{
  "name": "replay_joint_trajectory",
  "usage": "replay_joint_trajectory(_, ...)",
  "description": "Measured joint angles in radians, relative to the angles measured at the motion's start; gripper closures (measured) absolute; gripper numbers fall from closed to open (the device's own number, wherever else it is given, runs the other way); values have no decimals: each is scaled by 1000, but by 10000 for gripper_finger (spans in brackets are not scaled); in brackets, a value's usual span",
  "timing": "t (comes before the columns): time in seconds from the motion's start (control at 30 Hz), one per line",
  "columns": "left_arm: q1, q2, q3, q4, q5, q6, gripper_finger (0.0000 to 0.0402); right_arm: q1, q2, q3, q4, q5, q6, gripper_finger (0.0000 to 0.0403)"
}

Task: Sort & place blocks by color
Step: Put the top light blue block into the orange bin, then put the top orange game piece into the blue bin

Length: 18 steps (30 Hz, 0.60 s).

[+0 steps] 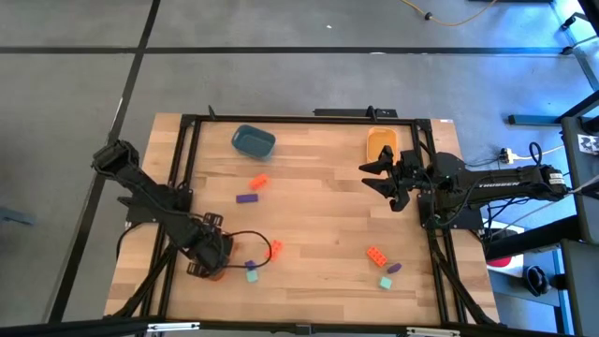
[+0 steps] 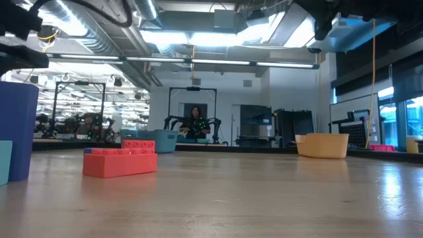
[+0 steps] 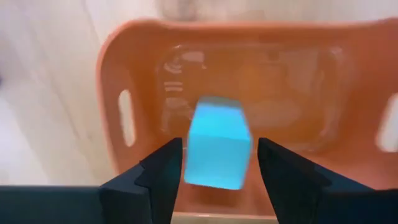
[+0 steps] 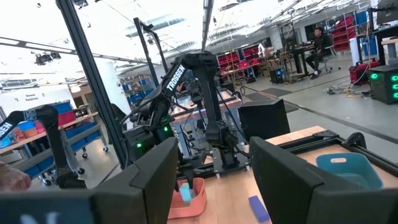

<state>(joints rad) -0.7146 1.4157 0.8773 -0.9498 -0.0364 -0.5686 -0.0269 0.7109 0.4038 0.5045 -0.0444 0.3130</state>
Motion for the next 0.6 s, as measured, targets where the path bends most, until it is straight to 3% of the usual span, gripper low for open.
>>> replay_joint_trajectory(0.27, 37, -144, 140, -131, -29, 0, 197, 0, 0, 0, 0, 0, 0, 200)
replay_joint_trajectory(0.37, 84, -223, 222, -136, -100, 0, 197, 0, 0, 0, 0, 0, 0, 200)
replay_joint_trajectory(0.5, 196, -323, 284, -17, -307, 69, 197, 0, 0, 0, 7, 0, 1, 200)
replay_joint_trajectory(0.6, 309, -408, 262, 179, -381, 198, 197, 0, 0, 0, 15, -1, 44, 200)
